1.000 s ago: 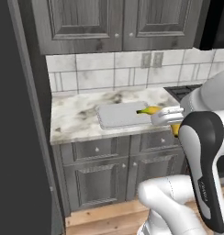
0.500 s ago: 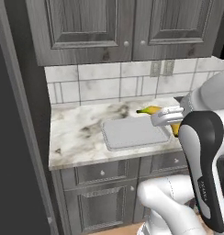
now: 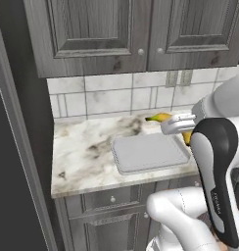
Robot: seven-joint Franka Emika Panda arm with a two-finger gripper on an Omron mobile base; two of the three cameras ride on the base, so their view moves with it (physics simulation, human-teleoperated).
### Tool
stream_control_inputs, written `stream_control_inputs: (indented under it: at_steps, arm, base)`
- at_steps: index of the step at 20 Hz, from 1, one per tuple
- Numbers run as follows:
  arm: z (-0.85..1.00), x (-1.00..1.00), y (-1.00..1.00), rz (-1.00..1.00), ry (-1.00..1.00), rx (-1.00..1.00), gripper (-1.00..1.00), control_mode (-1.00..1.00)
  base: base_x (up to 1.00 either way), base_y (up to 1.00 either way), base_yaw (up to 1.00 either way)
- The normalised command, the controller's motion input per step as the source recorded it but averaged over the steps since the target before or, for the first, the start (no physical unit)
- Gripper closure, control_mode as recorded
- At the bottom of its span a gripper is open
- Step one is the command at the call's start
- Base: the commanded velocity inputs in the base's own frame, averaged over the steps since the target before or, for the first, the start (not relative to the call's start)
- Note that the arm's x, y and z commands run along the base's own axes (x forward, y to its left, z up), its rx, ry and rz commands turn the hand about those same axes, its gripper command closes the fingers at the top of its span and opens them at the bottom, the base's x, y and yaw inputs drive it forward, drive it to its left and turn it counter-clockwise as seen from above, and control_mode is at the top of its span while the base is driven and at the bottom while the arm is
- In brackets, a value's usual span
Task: Pick the banana and peach from the fridge and place them inside the tupperware on the counter.
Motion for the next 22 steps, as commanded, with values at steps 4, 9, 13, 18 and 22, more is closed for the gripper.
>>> stream_control_inputs:
  at_steps: [4, 9, 13, 18, 22]
  arm:
    - [-0.60, 0.34, -0.07, 0.00, 0.00, 0.00, 1.00, -1.00]
    - [-0.61, 0.50, -0.12, 0.00, 0.01, 0.00, 1.00, -1.00]
    - [-0.60, 0.55, -0.13, 0.00, 0.03, 0.00, 1.00, -1.00]
    - [-0.44, 0.52, -0.19, 0.00, 0.09, 0.00, 1.00, -1.00]
    - [-0.36, 0.52, -0.14, 0.00, 0.11, 0.00, 1.00, -1.00]
  base:
    - [0.00, 0.00, 0.00]
    - [0.00, 0.00, 0.00]
    - [0.00, 0.00, 0.00]
    - [0.00, 0.00, 0.00]
    - [0.00, 0.00, 0.00]
